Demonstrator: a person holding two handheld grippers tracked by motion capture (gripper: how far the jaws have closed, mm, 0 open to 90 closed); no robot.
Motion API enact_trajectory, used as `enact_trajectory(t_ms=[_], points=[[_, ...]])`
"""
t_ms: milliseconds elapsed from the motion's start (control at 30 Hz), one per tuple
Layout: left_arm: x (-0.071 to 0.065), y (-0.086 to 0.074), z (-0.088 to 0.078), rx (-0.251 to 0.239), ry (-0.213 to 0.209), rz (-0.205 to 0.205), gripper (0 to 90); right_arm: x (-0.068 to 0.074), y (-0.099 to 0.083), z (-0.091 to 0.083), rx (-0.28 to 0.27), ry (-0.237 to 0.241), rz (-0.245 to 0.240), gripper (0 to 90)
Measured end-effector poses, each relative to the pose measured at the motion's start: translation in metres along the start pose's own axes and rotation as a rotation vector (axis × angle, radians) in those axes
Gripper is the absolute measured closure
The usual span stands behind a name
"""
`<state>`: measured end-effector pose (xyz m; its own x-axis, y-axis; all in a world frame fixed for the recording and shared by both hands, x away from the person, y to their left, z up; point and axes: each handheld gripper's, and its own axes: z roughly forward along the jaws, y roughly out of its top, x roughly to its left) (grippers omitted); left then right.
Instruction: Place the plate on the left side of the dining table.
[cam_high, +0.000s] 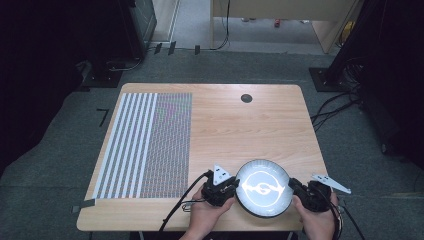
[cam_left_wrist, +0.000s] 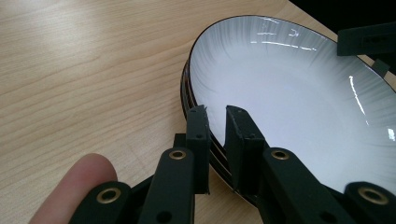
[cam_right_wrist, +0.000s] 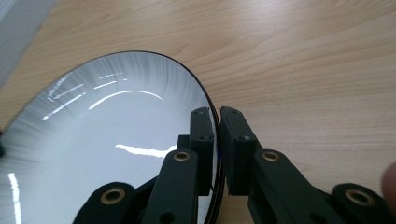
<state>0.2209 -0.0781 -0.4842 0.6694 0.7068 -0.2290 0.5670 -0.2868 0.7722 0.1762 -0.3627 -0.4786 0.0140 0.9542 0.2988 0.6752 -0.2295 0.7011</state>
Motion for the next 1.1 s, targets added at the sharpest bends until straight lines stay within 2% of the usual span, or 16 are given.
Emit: enact_trajectory(t_ms=[33,100,167,233,333,367,400,500,667,867,1100], points=[[0.000,0.000,0.000,0.000,0.000,0.000,80.5,0.000,0.000,0.000,0.000,0.000,0.000,84.3],[0.000,0.000,0.000,0.001,0.001,-0.003,80.3,0.006,-0.002,0.001,-0.015,-0.056,-0.039,87.1],[0.000,0.000,0.001,0.004,-0.001,-0.008,79.9,0.011,-0.003,0.002,-0.028,-0.087,-0.066,87.3],[0.000,0.000,0.001,0.009,0.006,-0.001,79.8,0.011,-0.003,0.002,-0.029,-0.087,-0.066,87.6],[-0.001,0.001,0.001,0.011,0.010,0.008,79.6,0.005,-0.004,0.001,-0.042,-0.046,-0.003,88.5],[-0.001,0.001,0.001,0.013,0.011,0.009,79.6,0.005,-0.004,0.001,-0.042,-0.046,-0.003,88.5],[-0.001,0.001,0.001,0.013,0.013,0.011,79.7,-0.001,-0.003,0.001,-0.040,-0.002,0.054,89.0],[-0.001,0.003,0.002,0.017,0.019,0.017,79.7,-0.006,-0.002,0.001,-0.035,0.030,0.085,89.5],[0.000,0.006,0.004,0.037,0.020,0.027,79.2,-0.007,-0.002,0.002,-0.032,0.041,0.094,89.6],[0.000,0.011,0.005,0.057,0.018,0.048,77.6,-0.007,0.001,0.001,-0.036,0.041,0.074,89.7],[-0.001,0.015,0.003,0.041,0.008,0.029,73.7,-0.009,0.001,-0.004,-0.045,0.041,0.074,90.0]])
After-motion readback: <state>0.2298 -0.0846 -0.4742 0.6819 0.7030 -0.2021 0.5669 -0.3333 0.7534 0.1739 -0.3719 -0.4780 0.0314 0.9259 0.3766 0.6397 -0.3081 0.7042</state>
